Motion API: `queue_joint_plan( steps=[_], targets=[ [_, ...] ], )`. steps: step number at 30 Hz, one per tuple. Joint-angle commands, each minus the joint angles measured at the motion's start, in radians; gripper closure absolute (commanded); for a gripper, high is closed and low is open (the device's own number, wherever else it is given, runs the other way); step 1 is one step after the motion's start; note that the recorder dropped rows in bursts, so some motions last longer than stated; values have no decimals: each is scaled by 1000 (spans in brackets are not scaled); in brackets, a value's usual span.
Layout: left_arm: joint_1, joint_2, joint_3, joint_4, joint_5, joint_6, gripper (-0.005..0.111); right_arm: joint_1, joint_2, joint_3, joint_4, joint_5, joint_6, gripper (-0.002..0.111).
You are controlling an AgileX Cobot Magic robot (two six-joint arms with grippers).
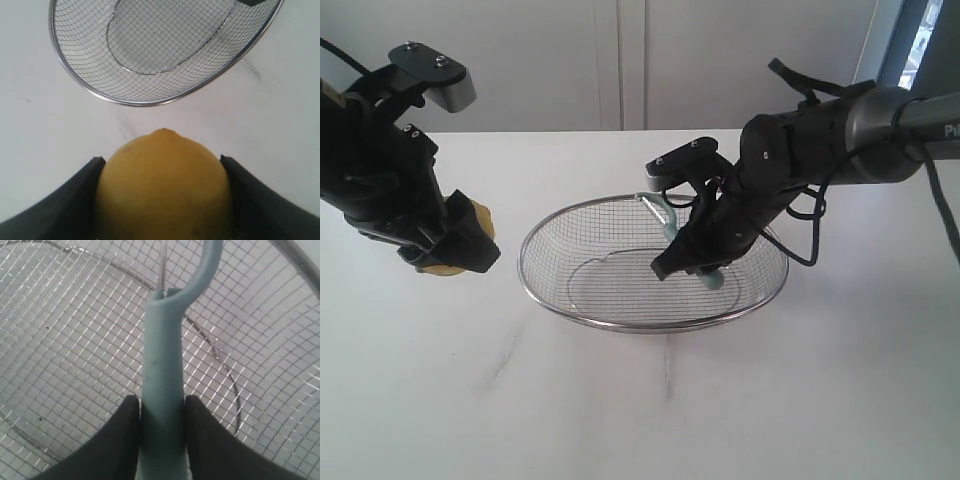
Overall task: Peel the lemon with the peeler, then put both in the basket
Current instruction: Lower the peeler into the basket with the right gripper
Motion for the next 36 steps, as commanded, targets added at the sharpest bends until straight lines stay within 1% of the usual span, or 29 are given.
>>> queue_joint_plan(
  steps=[1,9,19,36],
  targets=[
    [-7,-13,-7,-15,5,-1,107,-2,-2,-6,-7,-1,4,108],
    [-7,-13,-7,-15,5,-1,107,-2,-2,-6,-7,25,0,108],
    [-7,-13,-7,-15,5,3,107,-2,-2,-6,-7,70,-153,108],
    [-7,-13,-7,-15,5,3,107,-2,30,-6,-7,69,-153,108]
  ],
)
